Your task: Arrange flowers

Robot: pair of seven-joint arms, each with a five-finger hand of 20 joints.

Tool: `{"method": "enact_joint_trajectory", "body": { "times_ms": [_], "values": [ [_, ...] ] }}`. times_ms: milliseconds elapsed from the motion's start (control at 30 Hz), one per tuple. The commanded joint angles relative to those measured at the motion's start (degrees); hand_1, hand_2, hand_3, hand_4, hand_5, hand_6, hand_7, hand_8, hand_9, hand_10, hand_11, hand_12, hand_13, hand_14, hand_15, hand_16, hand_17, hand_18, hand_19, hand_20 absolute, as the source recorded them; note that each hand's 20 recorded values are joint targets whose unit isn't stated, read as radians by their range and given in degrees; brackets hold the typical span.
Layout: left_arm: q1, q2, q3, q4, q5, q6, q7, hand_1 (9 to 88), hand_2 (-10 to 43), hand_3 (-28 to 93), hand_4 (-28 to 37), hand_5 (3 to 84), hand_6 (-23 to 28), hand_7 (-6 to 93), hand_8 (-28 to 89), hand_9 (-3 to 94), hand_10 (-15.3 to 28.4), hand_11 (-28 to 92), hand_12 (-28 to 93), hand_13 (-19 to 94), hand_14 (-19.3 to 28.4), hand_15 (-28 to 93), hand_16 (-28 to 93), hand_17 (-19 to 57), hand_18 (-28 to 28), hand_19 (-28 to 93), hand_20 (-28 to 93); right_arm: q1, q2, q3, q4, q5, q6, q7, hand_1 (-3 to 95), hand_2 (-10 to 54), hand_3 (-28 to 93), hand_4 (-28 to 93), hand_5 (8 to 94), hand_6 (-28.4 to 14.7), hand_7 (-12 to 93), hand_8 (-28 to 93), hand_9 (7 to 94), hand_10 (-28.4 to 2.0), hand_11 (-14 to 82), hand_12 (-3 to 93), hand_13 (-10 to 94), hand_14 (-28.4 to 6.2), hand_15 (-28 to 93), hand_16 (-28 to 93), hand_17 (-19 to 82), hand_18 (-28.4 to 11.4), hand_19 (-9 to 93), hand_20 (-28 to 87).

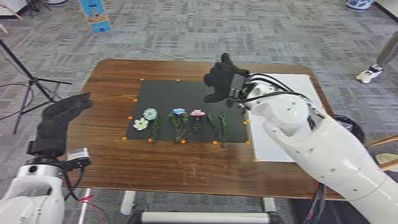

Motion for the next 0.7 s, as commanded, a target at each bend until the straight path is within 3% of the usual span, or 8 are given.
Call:
{"method": "enact_joint_trajectory", "body": {
  "times_ms": [33,167,333,700],
  "values": [
    [2.41,-0.84,-0.88,-1.0,0.06,0.05,-0.32,24.8,1.1,73,-25.9,45.1,2.4,16.3,-9,46.4,11.8,19,12,32,12.4,9,1,2.5,6.0,1,13,-7.73,9.18,10.48,5.19,-5.61,2.13,-0.44,26.3,-9.3,68,-18,61.8,1.6,26,-12,66.1,-13.9,21.8,24.9,48,-18.0,55,33,16,-21.9,61,59],
    [2.71,-0.95,-0.7,-1.31,0.93,-0.5,-0.49,24.8,1.1,73,-25.9,45.1,2.5,16.3,-9,46.3,11.7,19,12,33,12.4,9,1,2.6,6.9,1,13,-10.24,9.26,15.57,7.97,-8.74,-1.77,-1.68,22.8,-9.5,67,-20,58.5,0.2,25,-11,65.3,-13.6,22.3,25.1,48,-18.1,55,34,16,-22.2,61,59],
    [3.33,-1.2,-0.83,-1.61,0.78,-0.24,-0.37,25.0,1.1,73,-25.7,45.0,2.5,16.2,-8,46.3,11.9,19,12,33,12.5,9,1,2.6,7.2,2,13,-11.42,7.23,19.75,11.22,-11.82,-2.29,-2.84,15.8,-9.5,69,-26,54.3,-1.9,20,-10,62.7,-14.3,21.6,24.7,47,-18.8,54,34,15,-23.0,58,58],
    [3.08,-1.26,-0.52,-1.7,1.03,-0.03,-0.02,25.4,1.2,72,-25.4,45.0,2.5,16.2,-8,46.3,11.7,19,12,33,12.5,9,1,2.6,7.2,2,13,-8.13,4.31,22.36,16.85,-17.05,-0.43,-2.51,15.0,-9.5,69,-28,54.4,-2.1,20,-9,63.3,-14.5,21.7,24.7,47,-19.0,54,35,14,-23.1,58,59]
  ]
}}
